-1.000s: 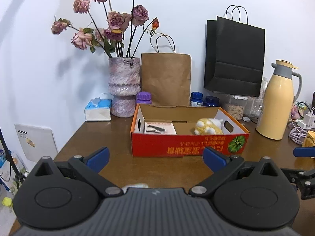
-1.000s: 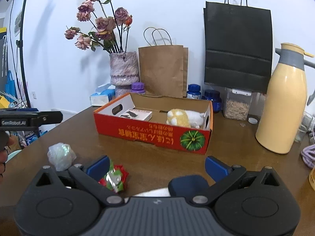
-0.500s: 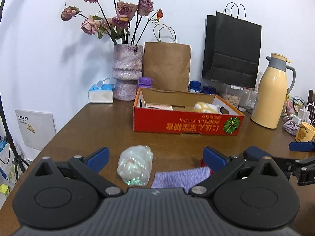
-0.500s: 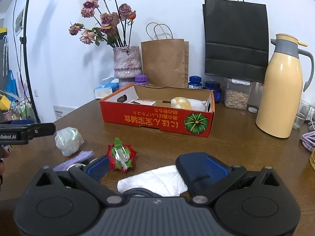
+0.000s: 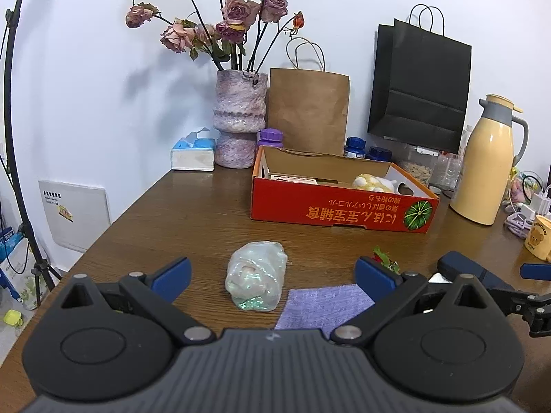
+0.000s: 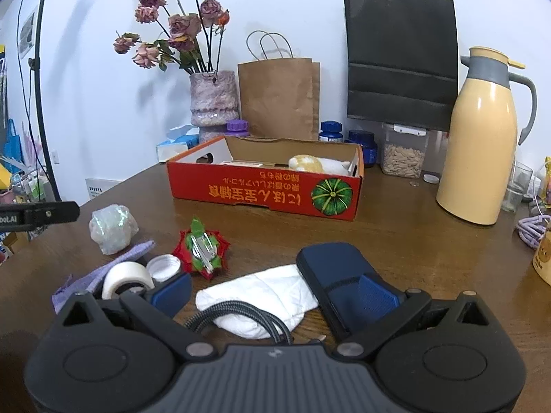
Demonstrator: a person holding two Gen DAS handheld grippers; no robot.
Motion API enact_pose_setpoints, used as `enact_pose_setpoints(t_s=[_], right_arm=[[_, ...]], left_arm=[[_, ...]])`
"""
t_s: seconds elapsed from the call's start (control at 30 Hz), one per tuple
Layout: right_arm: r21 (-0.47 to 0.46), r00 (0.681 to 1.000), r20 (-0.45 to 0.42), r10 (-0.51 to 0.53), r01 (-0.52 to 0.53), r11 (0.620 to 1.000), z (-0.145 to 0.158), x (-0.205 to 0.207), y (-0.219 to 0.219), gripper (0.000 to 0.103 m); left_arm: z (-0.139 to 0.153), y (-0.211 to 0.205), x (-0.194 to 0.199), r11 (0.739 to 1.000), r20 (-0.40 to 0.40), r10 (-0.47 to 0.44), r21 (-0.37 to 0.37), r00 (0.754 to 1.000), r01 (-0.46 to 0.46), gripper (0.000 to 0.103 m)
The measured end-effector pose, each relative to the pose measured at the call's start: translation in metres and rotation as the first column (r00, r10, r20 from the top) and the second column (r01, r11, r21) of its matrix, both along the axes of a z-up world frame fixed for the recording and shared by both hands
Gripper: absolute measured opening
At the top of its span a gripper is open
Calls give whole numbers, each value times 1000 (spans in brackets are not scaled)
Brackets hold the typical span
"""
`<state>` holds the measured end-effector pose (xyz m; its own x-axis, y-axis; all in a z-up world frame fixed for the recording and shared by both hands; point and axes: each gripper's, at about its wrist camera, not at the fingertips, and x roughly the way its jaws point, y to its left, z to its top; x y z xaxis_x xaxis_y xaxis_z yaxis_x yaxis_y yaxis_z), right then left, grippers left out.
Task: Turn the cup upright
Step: 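Withdraw both grippers from the red box back over the table, then move the right gripper to the black cable while the left approaches the purple bag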
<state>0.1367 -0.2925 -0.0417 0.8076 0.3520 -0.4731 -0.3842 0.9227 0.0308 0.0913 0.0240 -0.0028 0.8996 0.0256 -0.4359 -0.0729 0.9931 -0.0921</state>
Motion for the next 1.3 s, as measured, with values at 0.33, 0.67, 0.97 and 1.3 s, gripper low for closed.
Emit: enact_pose_setpoints(t_s=[0.33, 0.67, 0.97, 1.3], right_arm=[[-32, 999, -34, 42, -43, 999, -11, 4, 9, 103], [-132, 985, -119, 127, -142, 981, -37, 7, 34, 103], [-85, 974, -171, 152, -168, 982, -50, 19, 27, 103], [-68, 983, -123, 138, -147, 987, -47, 13, 23, 90]], left_arm=[[-6, 0, 1, 1000, -47, -20, 9, 999, 21, 103], [-11, 1, 2, 999, -91, -33, 4, 995, 34, 103], [-15, 2, 3, 999, -113, -34, -6, 993, 34, 103], [-16, 0, 1, 999, -119, -37, -7, 992, 36, 103]])
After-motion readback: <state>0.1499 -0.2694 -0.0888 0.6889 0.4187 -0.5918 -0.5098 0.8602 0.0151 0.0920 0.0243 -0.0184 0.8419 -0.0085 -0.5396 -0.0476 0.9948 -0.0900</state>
